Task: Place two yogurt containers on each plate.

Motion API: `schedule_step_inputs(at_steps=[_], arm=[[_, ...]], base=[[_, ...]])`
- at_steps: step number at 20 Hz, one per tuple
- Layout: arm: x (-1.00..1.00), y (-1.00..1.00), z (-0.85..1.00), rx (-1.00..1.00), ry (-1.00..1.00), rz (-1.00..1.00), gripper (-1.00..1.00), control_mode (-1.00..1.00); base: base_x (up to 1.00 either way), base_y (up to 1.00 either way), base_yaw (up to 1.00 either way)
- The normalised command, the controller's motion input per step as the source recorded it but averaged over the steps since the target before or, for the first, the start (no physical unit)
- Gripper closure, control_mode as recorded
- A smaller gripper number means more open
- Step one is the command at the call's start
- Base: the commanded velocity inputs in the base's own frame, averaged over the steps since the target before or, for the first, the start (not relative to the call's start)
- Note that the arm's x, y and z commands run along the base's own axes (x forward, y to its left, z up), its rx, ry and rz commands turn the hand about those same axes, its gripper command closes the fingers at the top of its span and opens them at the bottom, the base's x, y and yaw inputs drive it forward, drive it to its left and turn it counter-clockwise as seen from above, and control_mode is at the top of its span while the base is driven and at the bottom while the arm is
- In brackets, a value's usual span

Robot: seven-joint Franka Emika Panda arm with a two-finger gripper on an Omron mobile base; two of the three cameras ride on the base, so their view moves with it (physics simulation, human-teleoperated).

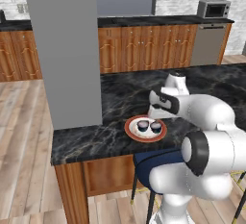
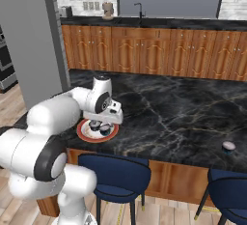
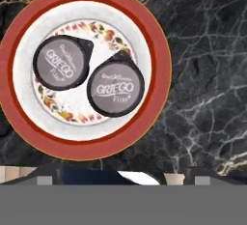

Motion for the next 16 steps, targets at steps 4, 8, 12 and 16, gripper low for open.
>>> schedule_step_inputs(at_steps=[4,8,12,16], arm=[[-0.81,0.00,0.59,0.00,-0.09,0.00,-1.00,-1.00],[-0.77,0.01,0.51,0.00,-0.12,0.00,-1.00,-1.00],[-0.33,0.01,0.16,-0.01,0.00,0.01,-1.00,1.00],[0.00,0.00,0.00,0.00,0.00,0.00,-1.00,1.00]], base=[[0.00,0.00,0.00],[0.00,0.00,0.00],[-0.16,0.02,0.00],[-0.63,-0.02,0.00]])
